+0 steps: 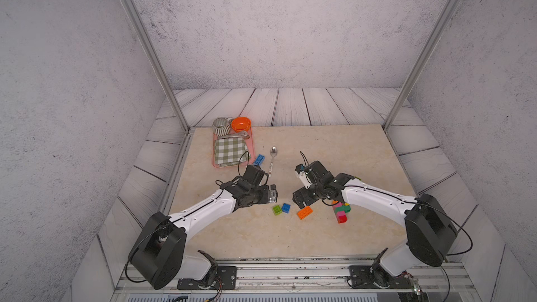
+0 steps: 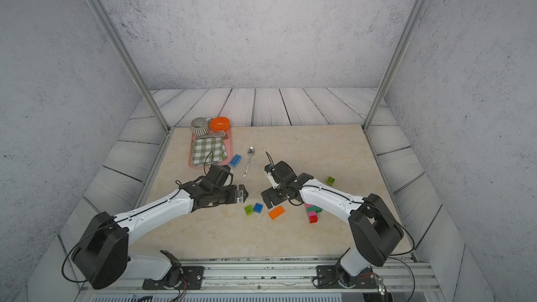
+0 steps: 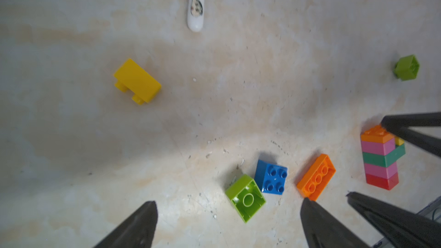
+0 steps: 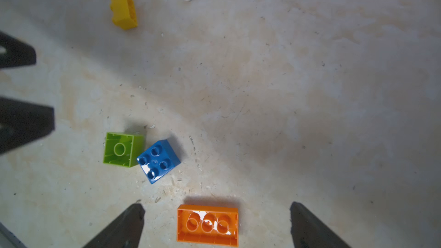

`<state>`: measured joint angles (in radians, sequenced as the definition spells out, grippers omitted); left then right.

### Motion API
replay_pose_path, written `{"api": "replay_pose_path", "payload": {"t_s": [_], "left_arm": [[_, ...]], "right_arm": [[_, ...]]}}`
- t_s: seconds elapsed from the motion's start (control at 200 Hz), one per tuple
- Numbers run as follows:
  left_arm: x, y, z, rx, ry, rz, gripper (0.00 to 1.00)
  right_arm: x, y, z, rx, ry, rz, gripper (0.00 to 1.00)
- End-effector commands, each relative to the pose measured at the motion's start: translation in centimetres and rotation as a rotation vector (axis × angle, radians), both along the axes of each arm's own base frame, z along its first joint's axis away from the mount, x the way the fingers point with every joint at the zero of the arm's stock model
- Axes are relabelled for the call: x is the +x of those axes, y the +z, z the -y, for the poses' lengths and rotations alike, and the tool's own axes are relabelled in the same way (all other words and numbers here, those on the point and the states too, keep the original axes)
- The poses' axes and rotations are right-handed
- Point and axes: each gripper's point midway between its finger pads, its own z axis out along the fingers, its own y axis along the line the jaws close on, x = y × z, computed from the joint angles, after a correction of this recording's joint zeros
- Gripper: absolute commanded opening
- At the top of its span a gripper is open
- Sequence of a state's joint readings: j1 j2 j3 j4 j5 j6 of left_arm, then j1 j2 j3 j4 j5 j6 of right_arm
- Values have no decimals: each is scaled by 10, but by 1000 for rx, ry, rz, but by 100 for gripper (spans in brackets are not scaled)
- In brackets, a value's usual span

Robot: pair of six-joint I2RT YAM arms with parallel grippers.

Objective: Assemble the letter p with lego
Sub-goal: Pick up the lego brick from the center of the board.

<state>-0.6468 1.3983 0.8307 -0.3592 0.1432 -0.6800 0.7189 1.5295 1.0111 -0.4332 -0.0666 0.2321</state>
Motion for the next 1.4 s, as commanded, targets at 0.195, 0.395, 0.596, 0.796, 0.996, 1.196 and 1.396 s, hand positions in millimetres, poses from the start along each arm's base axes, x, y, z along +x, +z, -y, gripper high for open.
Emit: {"api": "replay_pose_path", "payload": {"t_s": [0.195, 0.395, 0.596, 0.796, 0.996, 1.196, 1.396], "left_arm": [[-11, -32, 16, 29, 101, -246, 87], [-19, -58, 27, 32, 211, -432, 70], [-24, -70, 14, 115, 333, -495, 59], [-35, -63, 7, 180, 396, -492, 57], [-46, -60, 14, 204, 439, -510, 60], [-45, -65, 16, 234, 466, -517, 56], [-42, -71, 16, 254, 463, -513, 31]], "right_arm": [[-3, 28, 30, 87, -163, -9, 99], [-11, 35, 43, 106, -184, 20, 99], [-19, 39, 49, 124, -177, 33, 99], [-22, 40, 48, 148, -169, 29, 99], [-25, 45, 45, 180, -151, 32, 99], [-28, 47, 45, 193, -146, 39, 99], [-30, 48, 48, 205, -153, 55, 99]]}}
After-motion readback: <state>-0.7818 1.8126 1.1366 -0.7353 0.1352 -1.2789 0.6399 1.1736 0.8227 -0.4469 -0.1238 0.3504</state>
